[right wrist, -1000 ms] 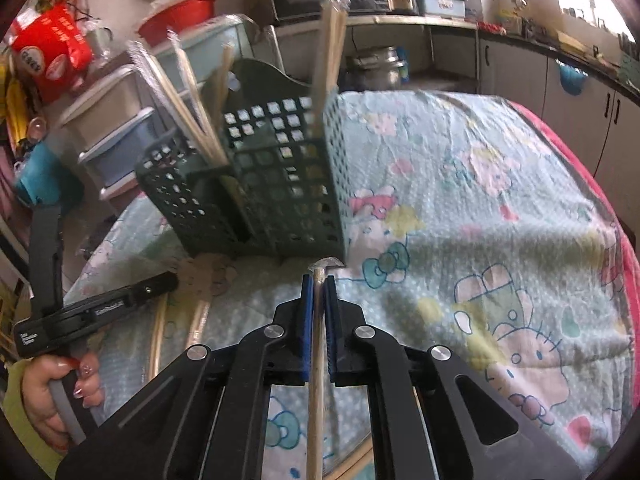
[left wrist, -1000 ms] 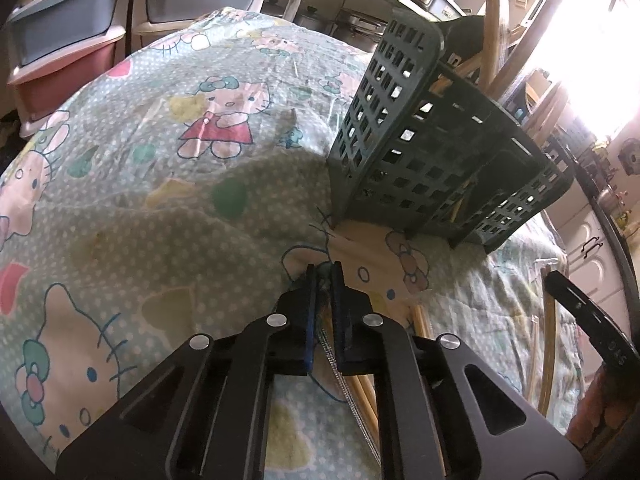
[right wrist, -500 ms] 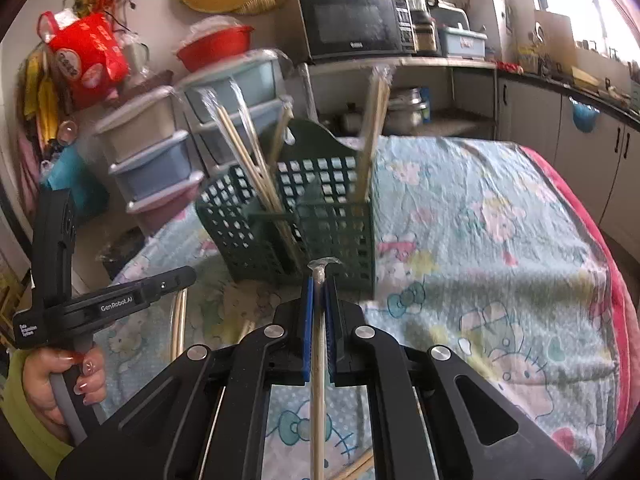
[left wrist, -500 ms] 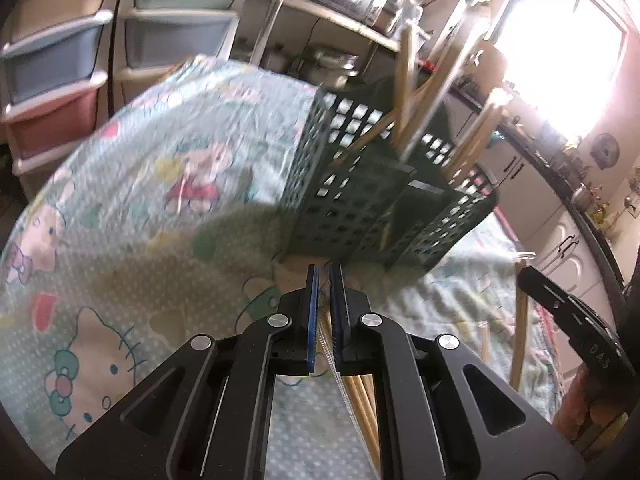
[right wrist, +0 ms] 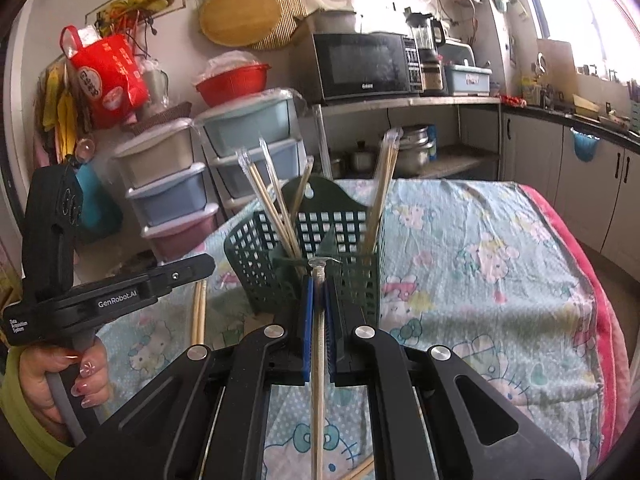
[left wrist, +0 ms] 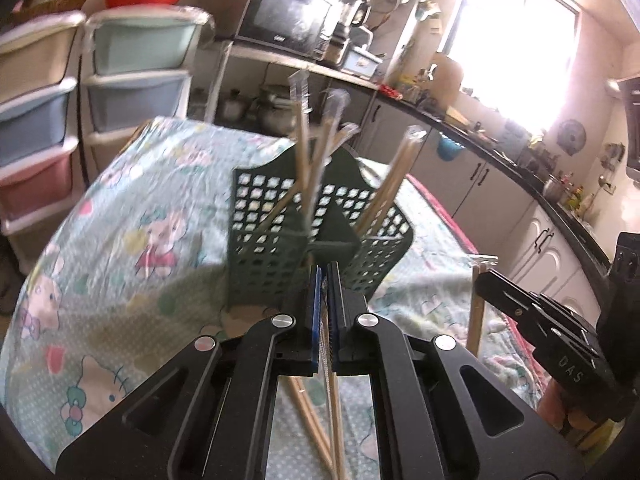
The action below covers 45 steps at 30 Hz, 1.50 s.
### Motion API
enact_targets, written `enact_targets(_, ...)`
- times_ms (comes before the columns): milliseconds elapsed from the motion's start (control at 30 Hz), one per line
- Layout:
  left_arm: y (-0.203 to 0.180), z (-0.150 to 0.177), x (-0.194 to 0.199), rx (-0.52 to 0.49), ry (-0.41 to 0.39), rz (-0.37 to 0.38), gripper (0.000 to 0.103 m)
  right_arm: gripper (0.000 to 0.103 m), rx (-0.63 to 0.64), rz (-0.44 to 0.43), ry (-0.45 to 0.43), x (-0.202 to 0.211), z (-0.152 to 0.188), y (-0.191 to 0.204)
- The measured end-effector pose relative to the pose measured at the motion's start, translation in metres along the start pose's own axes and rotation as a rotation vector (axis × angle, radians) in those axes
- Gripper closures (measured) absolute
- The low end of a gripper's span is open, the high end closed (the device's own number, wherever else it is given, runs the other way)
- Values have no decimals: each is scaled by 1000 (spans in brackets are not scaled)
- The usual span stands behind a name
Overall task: Organize utensils
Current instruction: 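Lift the held chopsticks with both tools and carry them over the caddy, then lower the chopsticks upright into the green caddy with both tools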
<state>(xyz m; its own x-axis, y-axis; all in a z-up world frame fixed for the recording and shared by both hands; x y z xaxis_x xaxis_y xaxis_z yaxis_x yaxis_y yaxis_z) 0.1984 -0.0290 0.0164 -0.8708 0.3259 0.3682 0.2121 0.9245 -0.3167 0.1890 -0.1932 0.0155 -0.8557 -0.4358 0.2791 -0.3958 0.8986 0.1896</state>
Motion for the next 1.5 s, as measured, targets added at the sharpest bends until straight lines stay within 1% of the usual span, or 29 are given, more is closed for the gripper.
enact_targets(333, -28, -22, 5, -62, -47, 42, 102, 97, 4, 11, -68, 16, -24, -5)
enact_targets(733, -56, -55, 15, -116, -116, 87, 102, 97, 27, 14, -112, 18, -42, 0)
enact_targets(1267, -76, -91, 23, -155, -195, 126, 102, 97, 38, 12, -178, 24, -69, -3)
enact_targets(1500, -78, -113, 29, -170, -249, 118, 102, 97, 37, 9, -204, 24, -83, -4)
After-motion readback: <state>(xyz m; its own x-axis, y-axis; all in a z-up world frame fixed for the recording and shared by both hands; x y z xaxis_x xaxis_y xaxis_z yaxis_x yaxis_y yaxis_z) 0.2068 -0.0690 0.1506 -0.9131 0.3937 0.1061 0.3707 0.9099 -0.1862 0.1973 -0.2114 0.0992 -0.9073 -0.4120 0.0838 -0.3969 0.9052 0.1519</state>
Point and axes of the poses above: each gripper's, at about its wrist camera, not at the fingertips, and x roughly against the way its jaws point, y to its left, z to its underside, the point moved 6 cm from there along -x, roughly the way its jaws point, and after that the axes turned 11 degrees about -y, right-handed, at the moved point
